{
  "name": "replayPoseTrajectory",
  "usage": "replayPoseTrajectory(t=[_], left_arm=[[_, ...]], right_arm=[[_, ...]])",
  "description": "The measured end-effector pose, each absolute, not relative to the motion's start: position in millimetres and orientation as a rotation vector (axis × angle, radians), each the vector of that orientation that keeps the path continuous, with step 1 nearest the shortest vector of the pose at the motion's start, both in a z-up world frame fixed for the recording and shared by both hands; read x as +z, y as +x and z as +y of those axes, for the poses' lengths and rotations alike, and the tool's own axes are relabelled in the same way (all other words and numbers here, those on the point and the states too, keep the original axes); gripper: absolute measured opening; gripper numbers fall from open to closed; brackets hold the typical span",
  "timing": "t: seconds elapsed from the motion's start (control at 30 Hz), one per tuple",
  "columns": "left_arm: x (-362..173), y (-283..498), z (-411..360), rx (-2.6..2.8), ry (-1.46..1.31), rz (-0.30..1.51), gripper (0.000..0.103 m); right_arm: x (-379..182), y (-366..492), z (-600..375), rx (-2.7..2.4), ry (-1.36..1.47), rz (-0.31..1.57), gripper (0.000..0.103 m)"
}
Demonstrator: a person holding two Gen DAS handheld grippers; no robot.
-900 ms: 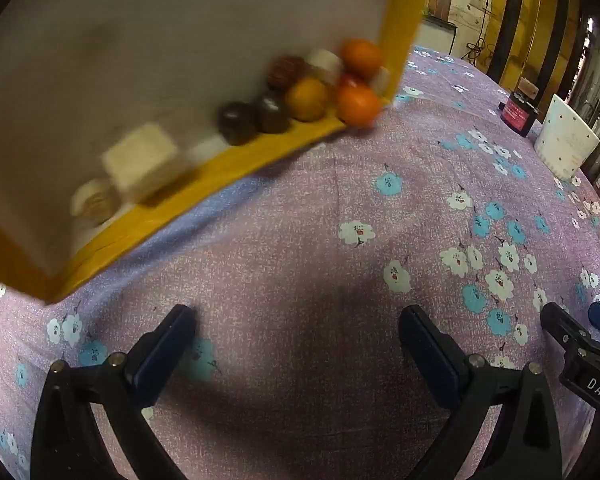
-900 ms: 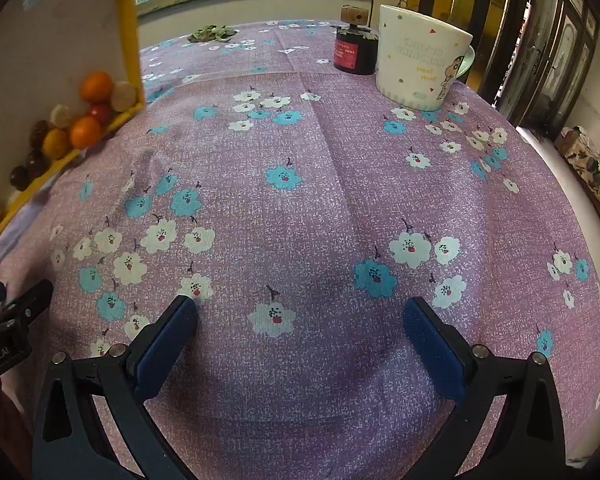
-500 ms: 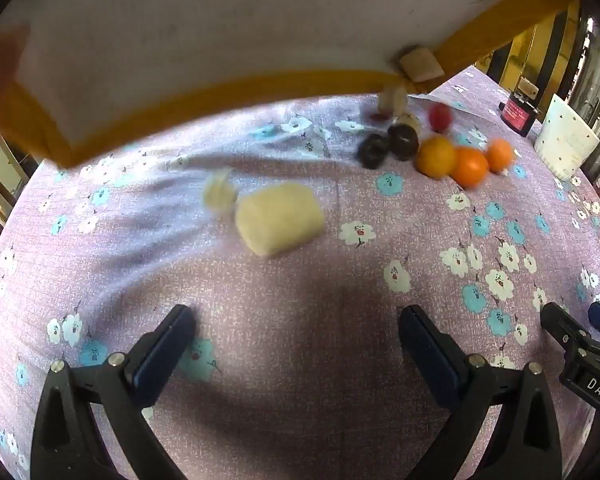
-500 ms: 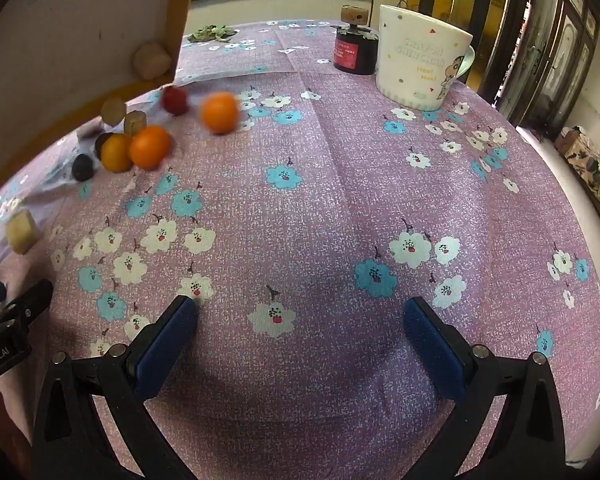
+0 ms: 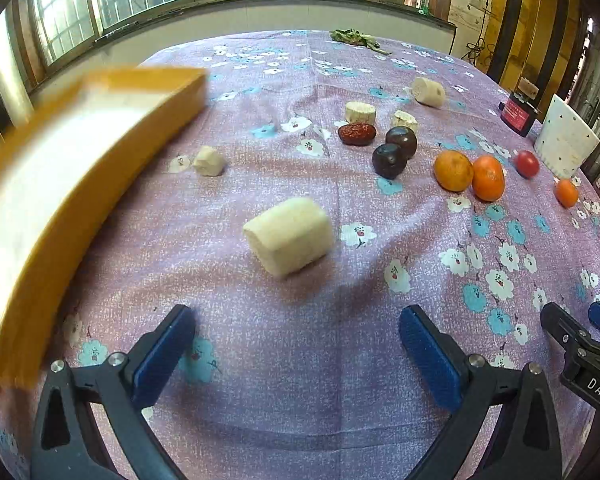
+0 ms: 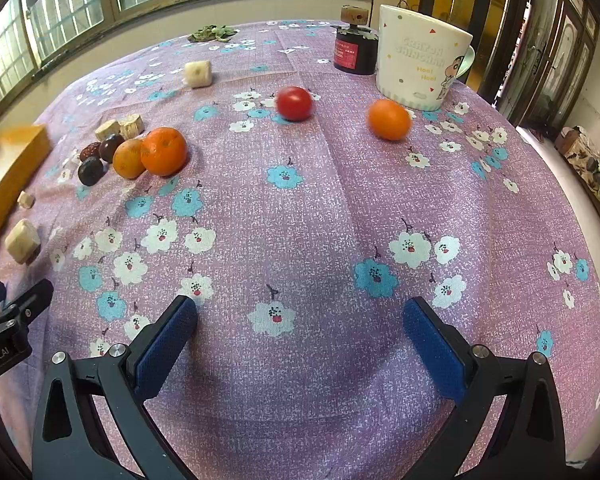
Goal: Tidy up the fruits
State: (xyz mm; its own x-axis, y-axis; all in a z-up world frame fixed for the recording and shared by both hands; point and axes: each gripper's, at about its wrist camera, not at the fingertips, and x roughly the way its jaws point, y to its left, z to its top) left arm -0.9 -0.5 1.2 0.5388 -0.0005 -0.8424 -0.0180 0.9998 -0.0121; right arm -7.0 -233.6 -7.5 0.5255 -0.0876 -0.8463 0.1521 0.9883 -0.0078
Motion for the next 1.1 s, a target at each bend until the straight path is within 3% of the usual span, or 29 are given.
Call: replayPoseTrajectory(t=[1.1], left_arm=[[-0.2,3.3,-0.7,0.038,-0.035,1.003,0.103]], right_arm=[[-7.7,-6.8,-233.9,-0.148,0.073,1.007,0.103]])
